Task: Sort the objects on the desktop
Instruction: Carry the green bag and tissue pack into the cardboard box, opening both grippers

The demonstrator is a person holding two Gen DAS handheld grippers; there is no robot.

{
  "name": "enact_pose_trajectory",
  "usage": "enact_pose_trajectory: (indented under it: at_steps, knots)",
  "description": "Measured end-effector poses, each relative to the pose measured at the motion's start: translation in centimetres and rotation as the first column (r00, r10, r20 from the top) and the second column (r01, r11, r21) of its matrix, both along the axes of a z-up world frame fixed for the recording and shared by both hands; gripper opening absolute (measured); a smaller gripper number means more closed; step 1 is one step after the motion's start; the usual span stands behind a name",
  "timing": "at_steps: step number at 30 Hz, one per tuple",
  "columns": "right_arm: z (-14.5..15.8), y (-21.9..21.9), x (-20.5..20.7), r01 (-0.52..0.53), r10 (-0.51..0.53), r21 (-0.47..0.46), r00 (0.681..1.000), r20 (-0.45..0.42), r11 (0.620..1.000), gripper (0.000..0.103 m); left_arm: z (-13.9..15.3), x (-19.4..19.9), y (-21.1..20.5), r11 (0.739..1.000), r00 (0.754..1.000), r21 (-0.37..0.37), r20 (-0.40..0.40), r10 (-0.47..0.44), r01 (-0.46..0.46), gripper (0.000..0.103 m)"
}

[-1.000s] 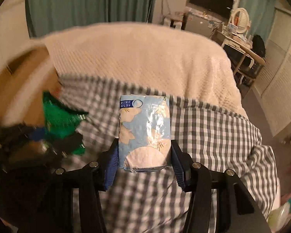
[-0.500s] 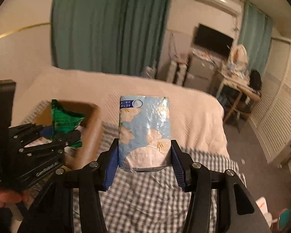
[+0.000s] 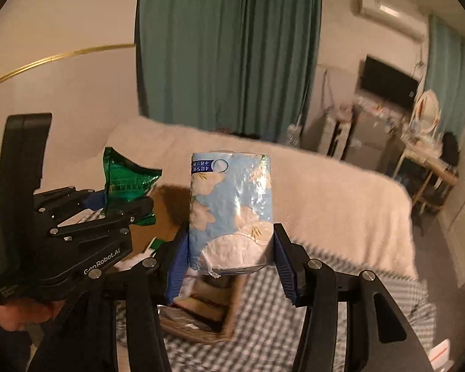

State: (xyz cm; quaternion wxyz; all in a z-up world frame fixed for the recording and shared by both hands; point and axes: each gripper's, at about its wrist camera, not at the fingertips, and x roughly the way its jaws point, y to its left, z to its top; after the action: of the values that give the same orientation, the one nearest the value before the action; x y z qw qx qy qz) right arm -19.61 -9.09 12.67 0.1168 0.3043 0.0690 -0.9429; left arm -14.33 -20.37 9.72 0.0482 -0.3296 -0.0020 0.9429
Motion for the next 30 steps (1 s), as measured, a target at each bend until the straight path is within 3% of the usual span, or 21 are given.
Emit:
enact_pose_trajectory:
  at_steps: [7,11,15,16,18,19,20,21,26,30]
  knots:
    - [-5.2,-1.2,-3.9,0.012,-0.003,-0.046,0.979,0.205,0.999,0.05,-5.0,-2.3,0.2,1.0,0.994,-0.02,0.112,0.018,-0.016,0.034]
    - [-7.3,-0.3,-5.8,0.03,-0.01,-0.076,0.968,0.251,0.997,0.051,-6.8,-3.1,0.4,1.0,0.99,-0.025,0.139,0.02,-0.016,0.034]
    - [-8.2,0.2,-6.5,0.025,0.001,-0.103,0.97,0.243,0.994,0.053,-7.8,-3.6,0.2,1.0,0.988,-0.019,0.153,0.026,-0.023,0.034]
    - [-8.4,0.3,-6.9,0.023,0.005,-0.112,0.97,0.244,0.993,0.053,-7.8,-3.7,-0.1,0.999,0.988,-0.021,0.154,0.031,-0.028,0.038]
    - [-8.7,0.4,-7.6,0.019,0.017,-0.141,0.969,0.247,0.99,0.054,-7.7,-3.7,0.0,0.998,0.988,-0.033,0.144,0.05,-0.045,0.065]
    - [-9.0,0.6,-7.8,0.015,0.024,-0.157,0.97,0.243,0.987,0.065,-7.5,-4.2,-0.2,0.997,0.989,-0.046,0.132,0.065,-0.059,0.09]
    - [-9.2,1.0,-8.0,0.018,0.022,-0.163,0.971,0.238,0.986,0.073,-7.3,-4.2,-0.3,0.995,0.99,-0.062,0.107,0.09,-0.084,0.101]
    - [-9.2,1.2,-8.2,0.027,0.012,-0.167,0.973,0.231,0.986,0.08,-7.0,-4.0,-0.4,0.991,0.991,-0.072,0.071,0.113,-0.108,0.103]
    - [-8.8,2.5,-6.6,0.061,-0.026,-0.194,0.983,0.18,0.979,0.081,-6.3,-4.6,-0.1,0.99,0.989,-0.076,0.073,0.127,-0.122,0.103]
    - [-8.2,4.3,-6.4,0.088,-0.063,-0.158,0.985,0.158,0.983,0.09,-4.9,-5.0,-0.1,0.988,0.989,-0.085,0.053,0.137,-0.132,0.103]
